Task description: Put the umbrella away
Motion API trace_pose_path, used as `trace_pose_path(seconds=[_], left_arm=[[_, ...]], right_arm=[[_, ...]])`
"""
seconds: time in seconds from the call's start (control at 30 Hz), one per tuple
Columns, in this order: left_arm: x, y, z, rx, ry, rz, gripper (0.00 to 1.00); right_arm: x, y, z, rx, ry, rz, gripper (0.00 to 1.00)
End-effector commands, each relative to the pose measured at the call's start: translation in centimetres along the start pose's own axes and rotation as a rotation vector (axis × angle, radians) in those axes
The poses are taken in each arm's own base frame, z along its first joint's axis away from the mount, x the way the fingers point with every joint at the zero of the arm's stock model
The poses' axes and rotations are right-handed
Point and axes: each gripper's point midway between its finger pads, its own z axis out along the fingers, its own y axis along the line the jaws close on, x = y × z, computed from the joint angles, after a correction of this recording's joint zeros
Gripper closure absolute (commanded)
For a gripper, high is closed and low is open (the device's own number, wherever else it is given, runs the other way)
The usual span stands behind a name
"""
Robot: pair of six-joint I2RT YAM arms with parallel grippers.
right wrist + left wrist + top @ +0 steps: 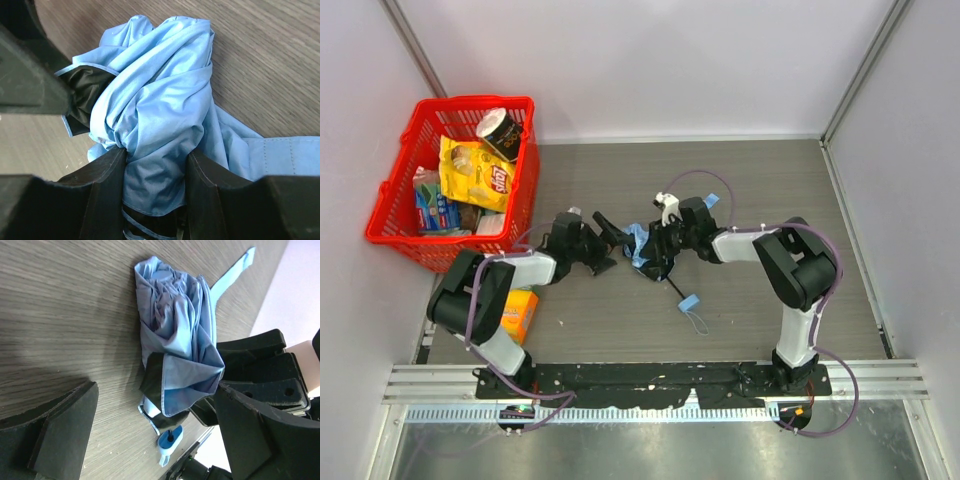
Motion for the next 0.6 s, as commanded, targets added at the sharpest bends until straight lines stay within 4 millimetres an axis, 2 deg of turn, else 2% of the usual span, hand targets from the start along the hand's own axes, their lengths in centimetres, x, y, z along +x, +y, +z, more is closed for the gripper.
trace_pose_path(seconds=[0.0, 0.07, 0.27, 0.43, 0.57], left_arm=[[-0.7, 1.4, -0.4, -0.227, 0.035, -0.011, 0.00], [-0.6, 1.1, 0.2, -0.242, 0.039, -0.024, 0.00], [-0.4, 0.1, 2.8, -0.233, 0.029, -0.037, 0.00], [1.7, 0.0, 5.0, -0.261, 0.068, -0.079, 0.00], [1.7, 0.0, 5.6, -0.273, 0.015, -0.070, 0.00]], right_arm=[[10.0, 0.6, -1.2, -0.151, 0.297, 0.215, 0.99], [9.5, 1.0, -1.0, -0.198, 0.285, 0.242, 0.99], [7.9, 0.2, -1.2, -0.235, 0.241, 0.292, 0.99], [8.1, 0.1, -0.9, -0.245, 0.255, 0.303, 0.99], [8.2, 0.0, -0.8, -0.240, 0.256, 0.312, 0.99]])
